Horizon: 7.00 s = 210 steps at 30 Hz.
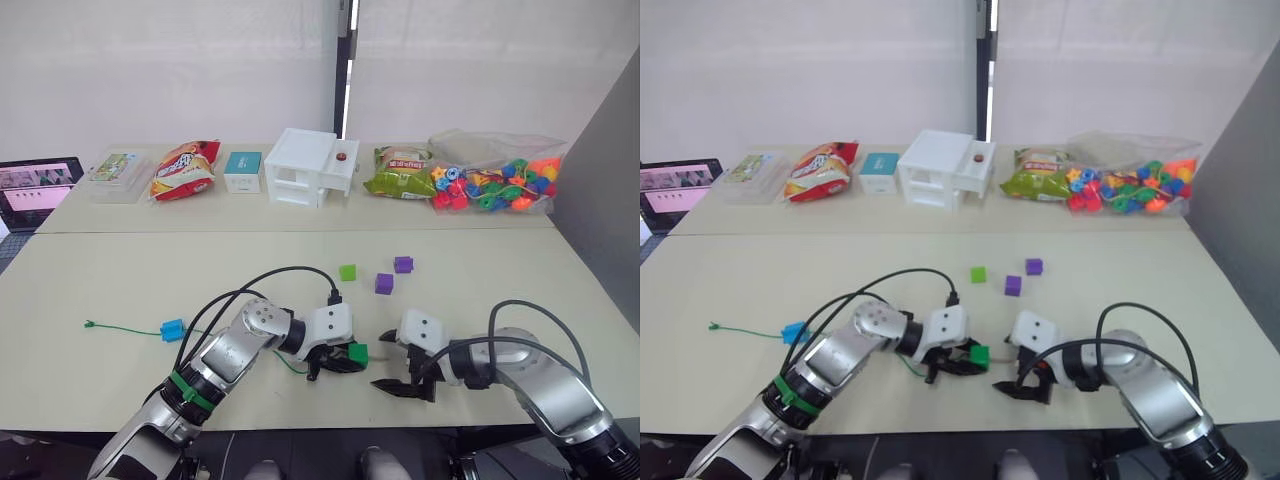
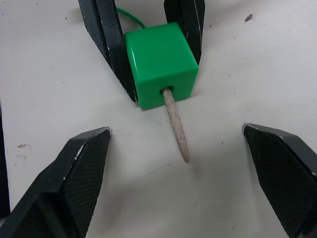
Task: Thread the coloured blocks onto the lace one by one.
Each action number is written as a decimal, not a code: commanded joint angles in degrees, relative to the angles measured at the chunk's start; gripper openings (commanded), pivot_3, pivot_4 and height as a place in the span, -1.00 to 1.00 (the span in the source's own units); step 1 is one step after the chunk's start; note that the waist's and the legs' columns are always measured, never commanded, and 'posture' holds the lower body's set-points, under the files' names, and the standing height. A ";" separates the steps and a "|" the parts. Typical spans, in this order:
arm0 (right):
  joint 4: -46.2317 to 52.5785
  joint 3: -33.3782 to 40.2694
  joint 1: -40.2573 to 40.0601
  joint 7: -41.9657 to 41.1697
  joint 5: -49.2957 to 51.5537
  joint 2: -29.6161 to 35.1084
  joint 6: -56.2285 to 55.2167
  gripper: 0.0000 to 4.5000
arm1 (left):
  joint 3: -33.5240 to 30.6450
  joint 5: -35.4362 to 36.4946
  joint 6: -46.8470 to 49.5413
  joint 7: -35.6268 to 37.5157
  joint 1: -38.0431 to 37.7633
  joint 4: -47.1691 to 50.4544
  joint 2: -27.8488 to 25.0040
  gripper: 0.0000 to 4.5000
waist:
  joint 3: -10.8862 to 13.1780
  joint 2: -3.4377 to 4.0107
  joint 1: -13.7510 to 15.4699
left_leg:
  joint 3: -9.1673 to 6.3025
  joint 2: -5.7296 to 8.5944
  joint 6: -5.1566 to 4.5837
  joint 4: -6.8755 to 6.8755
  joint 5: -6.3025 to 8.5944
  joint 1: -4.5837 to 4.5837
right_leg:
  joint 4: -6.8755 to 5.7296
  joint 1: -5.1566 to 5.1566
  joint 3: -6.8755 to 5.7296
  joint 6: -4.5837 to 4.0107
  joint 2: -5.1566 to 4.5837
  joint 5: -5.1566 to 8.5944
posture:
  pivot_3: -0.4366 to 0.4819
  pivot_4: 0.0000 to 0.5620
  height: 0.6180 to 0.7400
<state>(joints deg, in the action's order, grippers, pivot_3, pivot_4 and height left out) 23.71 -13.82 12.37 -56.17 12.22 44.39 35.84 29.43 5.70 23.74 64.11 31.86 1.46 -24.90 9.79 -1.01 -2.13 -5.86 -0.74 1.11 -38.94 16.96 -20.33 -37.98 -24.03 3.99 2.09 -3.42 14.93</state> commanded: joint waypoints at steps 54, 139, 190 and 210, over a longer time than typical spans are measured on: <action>-3.86 -1.11 4.96 -6.59 -1.65 2.71 -9.92 -1.00 | -24.79 0.91 -40.19 18.34 -6.13 -35.25 -38.10 -0.25 | 0.02 0.07 -0.49 | 0.11 -0.09 -0.01 0.11 0.01 0.06 | -0.08 -0.12 -0.03 -0.01 0.03 0.01 | -0.05 -0.47 1.00; 14.32 7.24 -13.09 50.22 -10.07 -38.55 10.02 0.93 | -14.42 7.56 -5.38 6.85 -6.13 3.89 -12.92 -1.00 | -0.01 -0.04 -0.33 | 0.08 0.00 0.10 0.13 -0.05 -0.06 | -0.01 -0.17 0.05 -0.01 -0.07 0.00 | -0.05 -0.47 1.00; -34.37 21.61 26.07 47.63 -2.50 -31.30 5.27 0.55 | -13.46 7.20 -7.45 4.64 -9.38 5.21 -12.67 -1.00 | 0.01 0.01 -1.13 | 0.02 -0.04 0.07 0.25 -0.04 -0.01 | -0.10 -0.22 0.01 -0.04 -0.02 -0.02 | -0.05 -0.47 1.00; 5.07 18.48 12.44 53.54 -1.99 -35.62 12.50 -0.48 | -13.43 7.39 -8.20 5.69 -8.79 3.84 -12.90 -1.00 | 0.00 0.03 -1.45 | -0.06 -0.04 0.06 0.29 -0.03 -0.14 | -0.10 -0.31 -0.02 -0.04 -0.03 -0.02 | -0.05 -0.47 1.00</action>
<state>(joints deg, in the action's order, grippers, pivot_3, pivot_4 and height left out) 19.15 6.33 25.91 -4.27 10.34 9.17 46.41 16.74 12.83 16.44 69.39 22.54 4.55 -37.66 9.79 -0.98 -3.58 -5.91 -0.78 1.17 -38.66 16.93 -20.47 -38.07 -24.34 3.97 2.06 -3.45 14.91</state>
